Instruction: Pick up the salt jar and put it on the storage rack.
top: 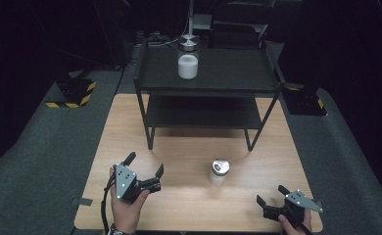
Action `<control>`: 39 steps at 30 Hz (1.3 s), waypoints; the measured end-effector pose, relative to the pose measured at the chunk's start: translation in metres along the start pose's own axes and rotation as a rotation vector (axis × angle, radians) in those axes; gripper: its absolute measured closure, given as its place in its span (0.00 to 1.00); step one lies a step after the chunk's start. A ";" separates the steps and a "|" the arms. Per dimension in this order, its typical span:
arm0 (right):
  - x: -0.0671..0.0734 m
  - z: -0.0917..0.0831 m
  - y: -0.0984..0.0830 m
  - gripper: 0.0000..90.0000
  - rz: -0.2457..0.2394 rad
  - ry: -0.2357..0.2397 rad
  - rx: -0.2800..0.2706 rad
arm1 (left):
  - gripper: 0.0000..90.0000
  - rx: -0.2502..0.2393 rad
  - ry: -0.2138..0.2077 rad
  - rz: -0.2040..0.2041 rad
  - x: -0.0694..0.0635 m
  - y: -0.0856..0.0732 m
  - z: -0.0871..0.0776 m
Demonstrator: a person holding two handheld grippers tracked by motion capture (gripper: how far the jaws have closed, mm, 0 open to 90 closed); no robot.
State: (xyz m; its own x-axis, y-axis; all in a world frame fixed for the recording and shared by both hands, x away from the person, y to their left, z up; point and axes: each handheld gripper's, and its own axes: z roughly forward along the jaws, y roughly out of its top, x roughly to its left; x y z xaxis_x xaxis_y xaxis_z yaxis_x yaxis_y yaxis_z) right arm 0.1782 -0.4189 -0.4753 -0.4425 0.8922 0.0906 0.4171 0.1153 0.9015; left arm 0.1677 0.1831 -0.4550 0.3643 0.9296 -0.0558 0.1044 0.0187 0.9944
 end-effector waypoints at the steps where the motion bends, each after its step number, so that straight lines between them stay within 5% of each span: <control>1: 0.000 0.000 0.000 0.00 0.000 0.000 0.000 | 0.01 0.014 0.004 -0.001 0.000 -0.004 -0.001; 17: 0.001 0.000 0.001 0.00 -0.004 -0.004 0.003 | 0.01 0.173 0.013 -0.014 0.008 -0.033 -0.006; 27: 0.003 0.000 0.001 0.00 -0.006 -0.013 0.006 | 0.01 0.277 0.023 -0.031 0.017 -0.034 -0.005; 39: 0.005 0.001 0.001 0.00 0.004 -0.023 0.006 | 0.01 0.353 0.022 0.004 0.011 -0.027 0.001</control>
State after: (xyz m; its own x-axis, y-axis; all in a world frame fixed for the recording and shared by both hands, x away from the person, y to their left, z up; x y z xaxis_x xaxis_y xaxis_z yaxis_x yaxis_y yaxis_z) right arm 0.1773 -0.4135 -0.4741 -0.4226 0.9024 0.0842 0.4237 0.1146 0.8985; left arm 0.1697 0.1929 -0.4825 0.3458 0.9372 -0.0457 0.4176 -0.1101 0.9020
